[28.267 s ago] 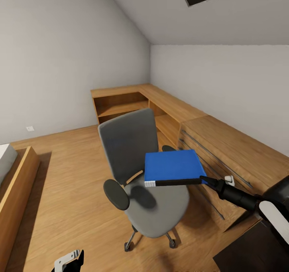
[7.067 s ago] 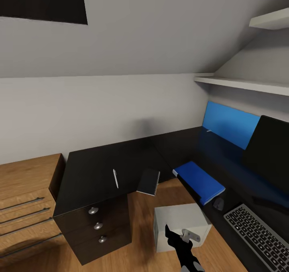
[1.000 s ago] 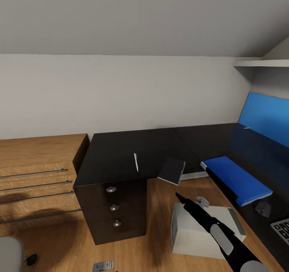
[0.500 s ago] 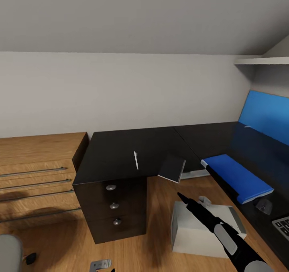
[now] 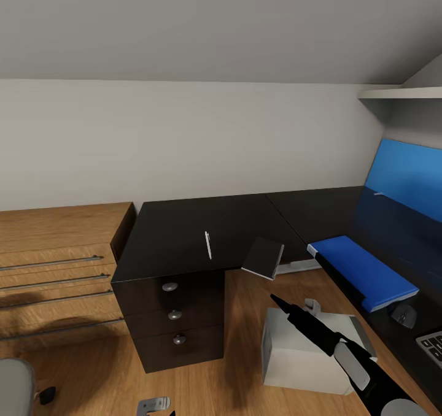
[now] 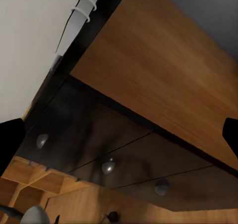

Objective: In the bedroom, organize the workspace by keeping the computer under the desk, ensuring the monitor is on the desk, placing the keyboard on the desk next to the monitor, placing the mouse on the desk next to the keyboard, moving the folder from the swivel chair onto the desk next to the mouse, stacking the notebook on top of the folder with the pen on top of the notebook, and positioning the swivel chair next to the desk.

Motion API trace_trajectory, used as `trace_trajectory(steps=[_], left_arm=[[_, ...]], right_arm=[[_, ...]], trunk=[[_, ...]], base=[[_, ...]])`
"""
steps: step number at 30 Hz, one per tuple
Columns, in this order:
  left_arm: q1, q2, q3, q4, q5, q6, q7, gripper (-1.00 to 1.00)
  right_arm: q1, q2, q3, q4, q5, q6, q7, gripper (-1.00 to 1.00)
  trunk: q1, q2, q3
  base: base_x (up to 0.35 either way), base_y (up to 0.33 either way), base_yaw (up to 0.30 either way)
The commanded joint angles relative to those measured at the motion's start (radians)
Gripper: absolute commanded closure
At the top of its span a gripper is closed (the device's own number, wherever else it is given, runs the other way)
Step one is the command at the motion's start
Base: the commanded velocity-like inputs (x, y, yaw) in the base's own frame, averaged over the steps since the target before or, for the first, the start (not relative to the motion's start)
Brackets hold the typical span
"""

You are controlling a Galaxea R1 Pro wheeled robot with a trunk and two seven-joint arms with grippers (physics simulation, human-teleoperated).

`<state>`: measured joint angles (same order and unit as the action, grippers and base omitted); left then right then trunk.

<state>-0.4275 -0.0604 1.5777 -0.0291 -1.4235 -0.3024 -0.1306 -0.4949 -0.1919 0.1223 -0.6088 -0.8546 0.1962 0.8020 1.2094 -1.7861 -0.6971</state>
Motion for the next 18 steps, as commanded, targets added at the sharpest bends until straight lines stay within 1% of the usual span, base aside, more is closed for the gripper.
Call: trace_trajectory(steps=[1,12,15,16,18], left_arm=[[0.0,-0.001,0.008,-0.003,-0.005,-0.001,-0.007,-1.0],[0.0,0.0,0.008,-0.003,-0.005,0.0,-0.006,-1.0],[0.0,0.002,0.008,-0.003,-0.005,0.001,-0.006,-1.0],[0.0,0.002,0.008,-0.003,-0.005,0.001,-0.006,-1.0],[0.0,0.002,0.008,-0.003,-0.005,0.002,-0.006,-1.0]], right_arm=[[-0.001,-0.002,0.003,0.0,-0.011,0.01,0.002,-1.0],[-0.001,-0.001,-0.024,-0.002,-0.011,0.03,0.004,-1.0],[-0.001,-0.001,-0.042,-0.005,-0.011,0.051,0.005,-1.0],[-0.001,-0.001,-0.045,-0.009,-0.011,0.055,0.006,-1.0],[-0.001,-0.001,-0.053,-0.051,-0.01,0.072,0.007,-1.0]], trunk=[[0.0,0.0,-0.001],[0.0,0.0,-0.001],[0.0,0.0,-0.001],[0.0,0.0,-0.001],[0.0,0.0,-0.001]], base=[[0.0,0.0,0.0],[0.0,0.0,0.0],[0.0,0.0,0.0],[0.0,0.0,0.0],[0.0,0.0,0.0]])
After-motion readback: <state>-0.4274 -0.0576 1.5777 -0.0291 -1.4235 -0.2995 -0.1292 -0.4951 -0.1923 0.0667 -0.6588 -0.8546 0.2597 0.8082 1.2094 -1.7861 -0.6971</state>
